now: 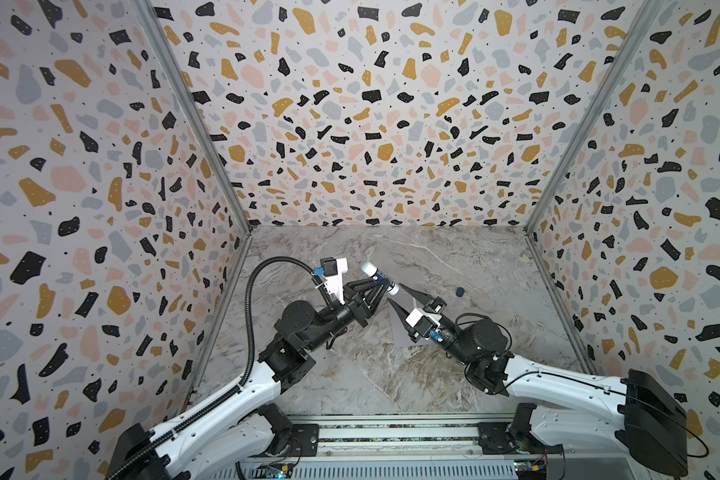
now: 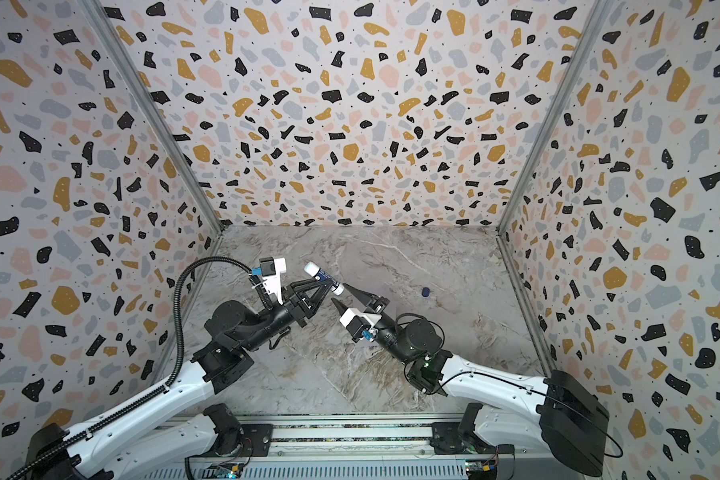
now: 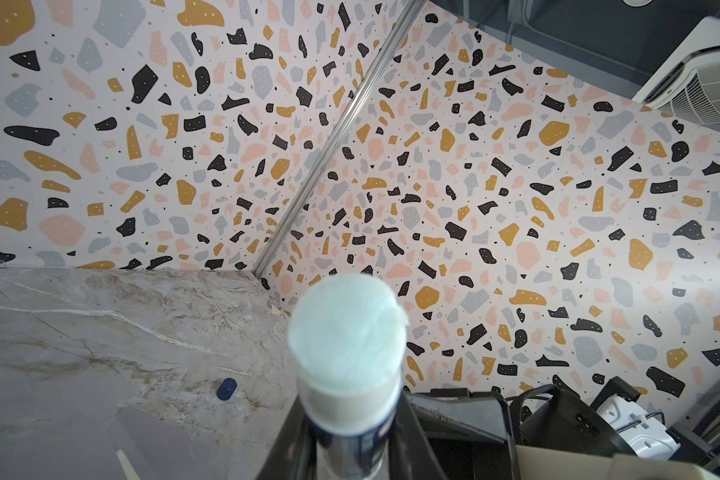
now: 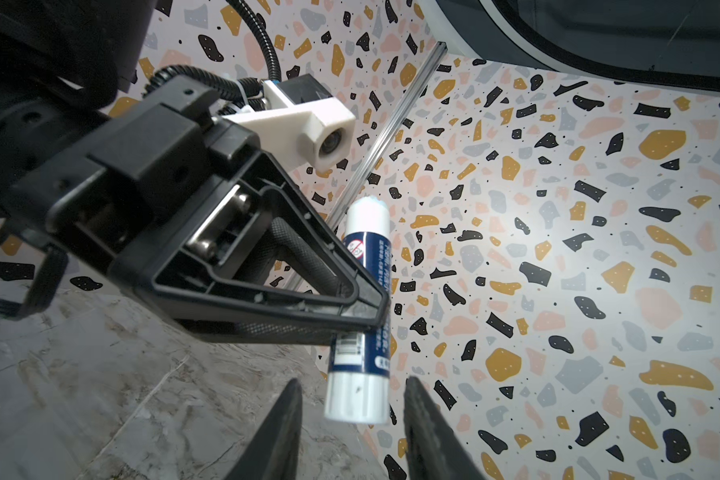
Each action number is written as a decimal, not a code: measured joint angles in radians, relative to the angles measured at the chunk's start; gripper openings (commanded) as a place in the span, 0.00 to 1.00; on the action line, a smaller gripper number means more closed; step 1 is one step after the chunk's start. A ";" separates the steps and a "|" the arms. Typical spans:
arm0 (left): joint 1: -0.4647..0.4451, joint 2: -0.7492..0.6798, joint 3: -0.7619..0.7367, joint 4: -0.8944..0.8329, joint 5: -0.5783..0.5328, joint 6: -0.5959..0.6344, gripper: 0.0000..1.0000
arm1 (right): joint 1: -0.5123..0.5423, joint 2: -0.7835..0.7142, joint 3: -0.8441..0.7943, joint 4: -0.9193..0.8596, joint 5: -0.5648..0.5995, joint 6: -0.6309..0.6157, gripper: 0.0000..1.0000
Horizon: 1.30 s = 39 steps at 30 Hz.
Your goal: Place the letter into the envelope and seal it
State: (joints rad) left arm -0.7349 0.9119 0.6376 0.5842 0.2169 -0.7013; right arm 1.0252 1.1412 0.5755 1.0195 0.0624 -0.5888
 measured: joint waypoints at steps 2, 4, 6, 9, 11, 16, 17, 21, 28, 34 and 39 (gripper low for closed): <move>0.000 0.000 0.000 0.000 0.000 0.000 0.00 | 0.000 0.004 0.001 0.006 0.005 -0.001 0.35; 0.000 0.000 0.000 0.000 0.000 -0.002 0.00 | 0.000 0.011 0.003 0.008 0.010 -0.001 0.33; 0.000 0.000 0.000 0.000 0.000 -0.003 0.00 | 0.000 0.017 0.003 0.008 0.011 0.000 0.33; 0.000 0.000 0.000 0.000 0.000 -0.003 0.00 | 0.000 0.027 0.005 0.006 0.012 -0.001 0.33; 0.000 0.000 0.000 0.000 0.000 -0.003 0.00 | 0.000 0.036 0.011 0.006 0.013 -0.001 0.32; 0.000 0.000 0.000 0.001 0.001 -0.009 0.00 | 0.000 0.043 0.021 0.006 0.015 0.002 0.20; 0.000 0.000 0.000 0.001 0.001 -0.010 0.00 | 0.000 0.043 0.021 0.006 0.017 0.004 0.16; 0.000 0.000 0.000 0.004 0.001 -0.010 0.00 | 0.000 0.043 0.025 0.002 0.018 0.019 0.07; 0.002 0.001 0.000 0.016 0.006 0.018 0.00 | -0.133 0.015 0.045 -0.068 -0.246 0.279 0.05; -0.002 0.002 -0.003 0.031 0.037 0.063 0.00 | -0.262 0.015 0.060 -0.070 -0.561 0.627 0.06; -0.002 -0.003 -0.005 0.047 0.055 0.074 0.00 | -0.282 0.019 0.082 -0.078 -0.642 0.741 0.29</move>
State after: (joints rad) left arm -0.7372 0.9092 0.6327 0.6315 0.2714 -0.6273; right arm 0.7433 1.1606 0.6571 0.9417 -0.5800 0.1520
